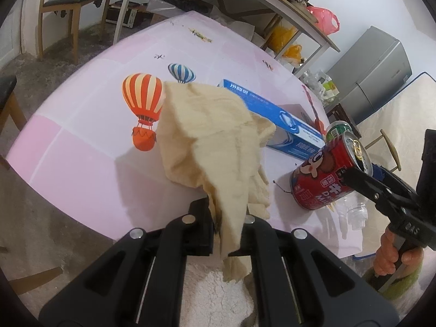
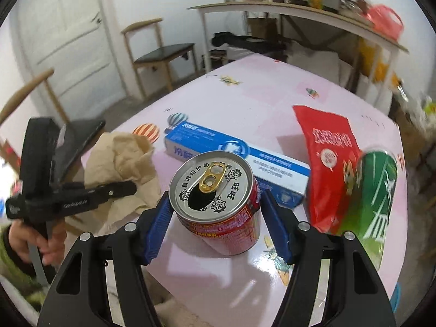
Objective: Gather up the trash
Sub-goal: 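Carry the red can with the right tool while the left tool carries the brown paper, then open the left tool over the blue wastebasket while the right tool releases the red can there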
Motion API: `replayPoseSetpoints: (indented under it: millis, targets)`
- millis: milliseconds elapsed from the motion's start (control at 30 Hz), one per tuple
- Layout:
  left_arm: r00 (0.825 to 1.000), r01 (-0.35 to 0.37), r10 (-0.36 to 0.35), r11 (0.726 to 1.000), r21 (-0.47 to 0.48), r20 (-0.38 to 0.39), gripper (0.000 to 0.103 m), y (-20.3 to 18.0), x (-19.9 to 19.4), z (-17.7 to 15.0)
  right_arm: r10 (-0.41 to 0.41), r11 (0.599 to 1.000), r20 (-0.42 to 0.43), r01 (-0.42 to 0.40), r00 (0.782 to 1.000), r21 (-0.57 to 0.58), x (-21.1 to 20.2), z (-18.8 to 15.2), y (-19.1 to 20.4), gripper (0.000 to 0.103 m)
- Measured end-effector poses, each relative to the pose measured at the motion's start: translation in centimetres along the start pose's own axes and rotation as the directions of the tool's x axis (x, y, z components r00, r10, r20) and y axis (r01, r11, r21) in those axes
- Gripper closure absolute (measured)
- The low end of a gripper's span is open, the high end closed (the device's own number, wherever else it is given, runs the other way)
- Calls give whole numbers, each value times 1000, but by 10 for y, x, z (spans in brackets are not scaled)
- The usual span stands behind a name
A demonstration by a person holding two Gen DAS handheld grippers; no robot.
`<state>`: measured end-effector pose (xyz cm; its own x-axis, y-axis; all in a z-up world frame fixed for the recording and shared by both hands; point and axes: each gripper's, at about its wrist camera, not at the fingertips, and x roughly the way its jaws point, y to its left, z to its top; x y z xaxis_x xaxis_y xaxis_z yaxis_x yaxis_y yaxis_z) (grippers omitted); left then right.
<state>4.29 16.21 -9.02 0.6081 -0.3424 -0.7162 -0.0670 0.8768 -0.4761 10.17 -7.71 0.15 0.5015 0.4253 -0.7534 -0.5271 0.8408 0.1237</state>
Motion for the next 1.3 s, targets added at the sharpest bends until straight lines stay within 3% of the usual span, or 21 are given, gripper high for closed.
replayPoseSetpoints:
  millis: [167, 367, 567, 667, 733, 833, 933, 1000, 1067, 1100, 1167, 1300]
  targets:
    - [999, 29, -29, 1000, 11, 27, 100, -16, -23, 1, 50, 995, 71, -56, 996, 86, -28, 1, -19, 39]
    - [994, 87, -94, 990, 110, 63, 100, -67, -48, 6, 28, 983, 230, -68, 973, 169, -99, -12, -49, 39]
    - [980, 185, -198, 945, 270, 23, 100, -150, -45, 12, -153, 955, 365, 43, 918, 294, -187, -46, -102, 39]
    - [963, 267, -264, 897, 352, -57, 100, -204, -29, 12, -275, 915, 378, 119, 884, 386, -223, -72, -132, 39]
    - [948, 319, -293, 854, 410, -128, 100, -245, -12, 10, -356, 868, 367, 158, 859, 471, -245, -98, -157, 39]
    - [921, 387, -306, 799, 461, -242, 100, -304, 22, 2, -417, 778, 330, 146, 847, 611, -269, -142, -199, 39]
    - [868, 467, -292, 753, 464, -401, 100, -364, 70, -15, -440, 663, 281, 97, 853, 743, -280, -193, -242, 39]
    - [838, 489, -238, 726, 483, -491, 99, -404, 107, -34, -458, 580, 232, 91, 858, 809, -281, -225, -266, 39]
    - [813, 492, -178, 718, 492, -554, 99, -434, 139, -53, -479, 479, 163, 101, 862, 872, -278, -263, -291, 39]
    - [792, 493, -136, 718, 492, -595, 99, -452, 163, -66, -487, 426, 124, 111, 865, 898, -276, -281, -302, 39]
    - [770, 473, -64, 725, 501, -635, 99, -477, 199, -85, -491, 351, 72, 121, 868, 929, -272, -307, -313, 39]
    - [755, 434, 39, 718, 544, -655, 99, -525, 263, -122, -479, 226, -4, 128, 878, 966, -263, -356, -331, 39]
